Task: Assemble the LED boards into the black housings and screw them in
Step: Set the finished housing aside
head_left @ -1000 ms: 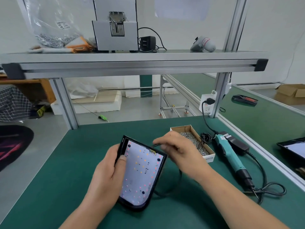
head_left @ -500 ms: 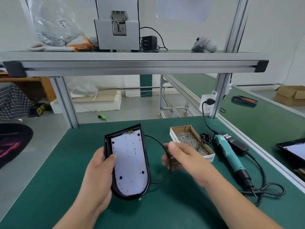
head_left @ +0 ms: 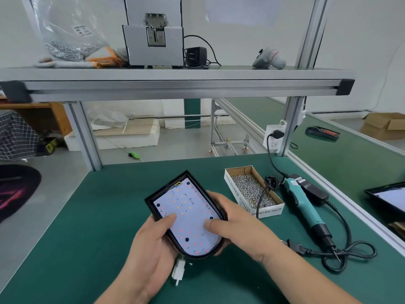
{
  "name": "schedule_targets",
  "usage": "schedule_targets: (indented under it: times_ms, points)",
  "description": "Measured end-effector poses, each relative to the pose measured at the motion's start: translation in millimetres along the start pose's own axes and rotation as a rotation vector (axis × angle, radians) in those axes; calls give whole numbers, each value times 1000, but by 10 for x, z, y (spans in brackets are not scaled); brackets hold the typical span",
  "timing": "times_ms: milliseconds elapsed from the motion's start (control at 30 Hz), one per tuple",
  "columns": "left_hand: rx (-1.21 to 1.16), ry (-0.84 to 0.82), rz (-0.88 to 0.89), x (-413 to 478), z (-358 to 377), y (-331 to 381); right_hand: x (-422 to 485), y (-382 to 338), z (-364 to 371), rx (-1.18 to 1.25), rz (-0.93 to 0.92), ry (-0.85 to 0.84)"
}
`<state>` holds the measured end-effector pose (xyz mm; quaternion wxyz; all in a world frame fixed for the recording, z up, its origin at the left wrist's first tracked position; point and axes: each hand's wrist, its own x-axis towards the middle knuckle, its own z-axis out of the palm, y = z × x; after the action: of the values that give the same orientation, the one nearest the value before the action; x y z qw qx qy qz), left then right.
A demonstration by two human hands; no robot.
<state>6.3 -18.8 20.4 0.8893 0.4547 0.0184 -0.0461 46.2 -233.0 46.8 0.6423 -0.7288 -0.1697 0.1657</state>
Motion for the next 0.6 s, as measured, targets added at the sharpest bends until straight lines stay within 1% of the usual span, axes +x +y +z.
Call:
schedule_targets:
  times_ms: [100,167,267,433,500,600]
  points:
    - [1,-26,18,0,47,3,1,-43,-82,12,-36,93]
    - [50,-7,27,24,75,8,-21,-73,-152,45,-78,140]
    - [139,41,17,77,56,30,-118,-112,-245,127,-150,165]
    - [210,203,38,180,-89,56,-426,-274,-487,162,-274,213]
    - [307,210,48,187,-114,27,-581,-372,-622,165,-317,237]
    - [539,183,73,179,-133,-47,-815,-502,-892,162,-384,311]
